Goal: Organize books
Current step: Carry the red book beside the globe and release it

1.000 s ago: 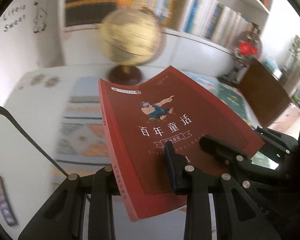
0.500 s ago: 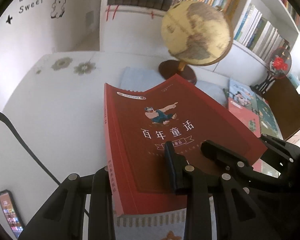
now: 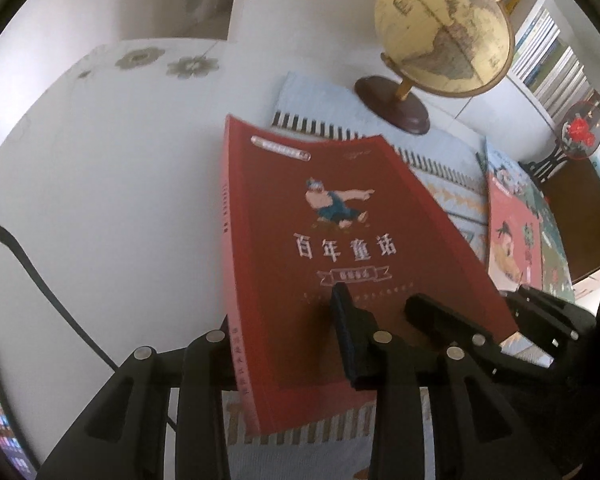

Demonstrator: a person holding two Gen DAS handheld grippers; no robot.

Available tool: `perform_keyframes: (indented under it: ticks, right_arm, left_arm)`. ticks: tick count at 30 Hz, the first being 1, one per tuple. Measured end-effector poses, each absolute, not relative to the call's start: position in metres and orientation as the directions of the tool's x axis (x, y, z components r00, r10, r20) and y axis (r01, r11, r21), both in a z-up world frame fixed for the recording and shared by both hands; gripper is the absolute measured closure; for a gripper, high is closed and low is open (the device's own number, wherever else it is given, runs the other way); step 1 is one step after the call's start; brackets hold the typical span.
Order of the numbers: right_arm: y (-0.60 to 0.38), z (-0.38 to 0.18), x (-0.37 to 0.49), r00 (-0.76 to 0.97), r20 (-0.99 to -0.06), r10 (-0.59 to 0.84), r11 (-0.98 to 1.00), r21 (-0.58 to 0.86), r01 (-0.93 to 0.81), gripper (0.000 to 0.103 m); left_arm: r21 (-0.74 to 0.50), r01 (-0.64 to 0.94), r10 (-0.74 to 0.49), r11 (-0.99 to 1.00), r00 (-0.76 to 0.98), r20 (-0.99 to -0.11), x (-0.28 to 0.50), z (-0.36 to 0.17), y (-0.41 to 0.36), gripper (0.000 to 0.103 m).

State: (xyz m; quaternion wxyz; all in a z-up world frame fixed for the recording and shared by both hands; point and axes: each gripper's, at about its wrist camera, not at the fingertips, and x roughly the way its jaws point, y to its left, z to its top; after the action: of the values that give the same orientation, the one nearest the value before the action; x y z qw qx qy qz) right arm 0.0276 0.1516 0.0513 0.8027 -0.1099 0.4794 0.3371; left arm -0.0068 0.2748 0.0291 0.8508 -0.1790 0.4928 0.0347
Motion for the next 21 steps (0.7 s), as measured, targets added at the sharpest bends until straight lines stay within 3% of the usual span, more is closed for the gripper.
perform_keyframes:
  ticks: [3, 5, 12, 21]
  right_arm:
    - [0.151, 0.044, 0.028, 0.271, -0.859, 0.435, 0.745, 0.174, -0.644, 0.075]
    - [0.149, 0.039, 0.027, 0.238, -0.868, 0.435, 0.739, 0.194, -0.645, 0.069]
    - [0.116, 0.036, 0.007, 0.238, -0.882, 0.407, 0.768, 0.19, -0.611, 0.065]
    - [0.055, 0.094, -0.026, 0.386, -0.826, 0.41, 0.802, 0.126, -0.583, 0.063]
  left_arm:
    - [-0.252, -0.254, -0.097, 0.934, 0.497, -0.863, -0.015, 0.025, 0.278, 0.066]
    - [-0.217, -0.278, -0.062, 0.936, 0.476, -0.877, -0.021, 0.023, 0.282, 0.063]
    - [-0.127, -0.299, 0.018, 0.946, 0.44, -0.898, -0.049, 0.028, 0.292, 0.063]
    - [-0.14, -0.237, 0.032, 0.961, 0.601, -0.799, -0.077, 0.105, 0.238, 0.063]
